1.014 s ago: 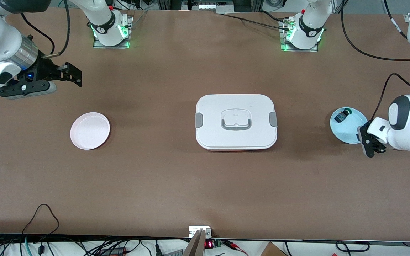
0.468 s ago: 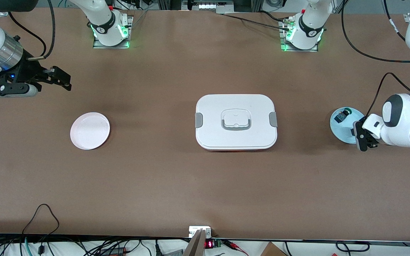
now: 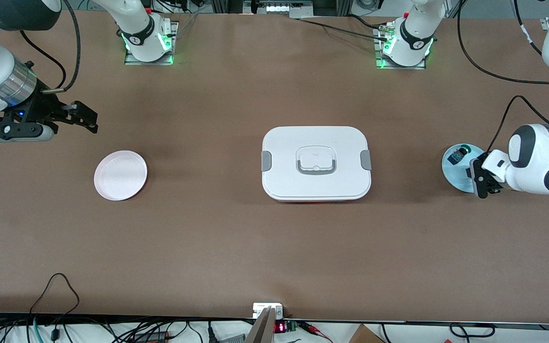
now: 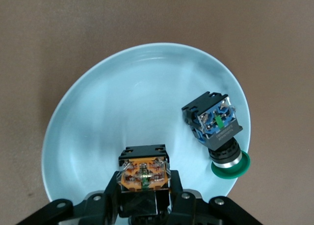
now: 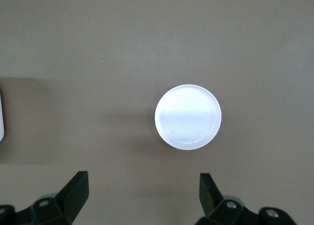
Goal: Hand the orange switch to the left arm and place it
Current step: 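Lower the switch onto the blue plate while the right gripper retracts, then open the left gripper to release the switch on the blue plate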
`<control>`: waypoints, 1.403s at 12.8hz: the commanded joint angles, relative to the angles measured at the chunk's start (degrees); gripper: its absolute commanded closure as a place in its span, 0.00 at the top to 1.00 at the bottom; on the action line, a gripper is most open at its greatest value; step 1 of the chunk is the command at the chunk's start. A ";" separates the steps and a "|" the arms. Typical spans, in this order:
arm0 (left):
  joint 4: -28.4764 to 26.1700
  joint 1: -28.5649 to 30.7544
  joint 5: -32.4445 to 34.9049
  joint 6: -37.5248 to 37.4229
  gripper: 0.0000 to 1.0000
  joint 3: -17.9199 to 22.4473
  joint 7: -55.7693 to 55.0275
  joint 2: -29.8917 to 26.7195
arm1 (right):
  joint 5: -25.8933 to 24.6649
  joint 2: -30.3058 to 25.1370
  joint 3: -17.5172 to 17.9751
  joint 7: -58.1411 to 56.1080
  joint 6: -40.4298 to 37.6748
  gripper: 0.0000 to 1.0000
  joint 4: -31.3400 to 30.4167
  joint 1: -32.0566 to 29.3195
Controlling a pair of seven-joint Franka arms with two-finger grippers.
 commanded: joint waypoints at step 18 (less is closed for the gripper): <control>21.45 -0.24 -5.97 -31.85 1.00 -11.13 -7.13 -2.25 | 0.03 1.18 0.63 -0.01 2.51 1.00 1.21 -0.25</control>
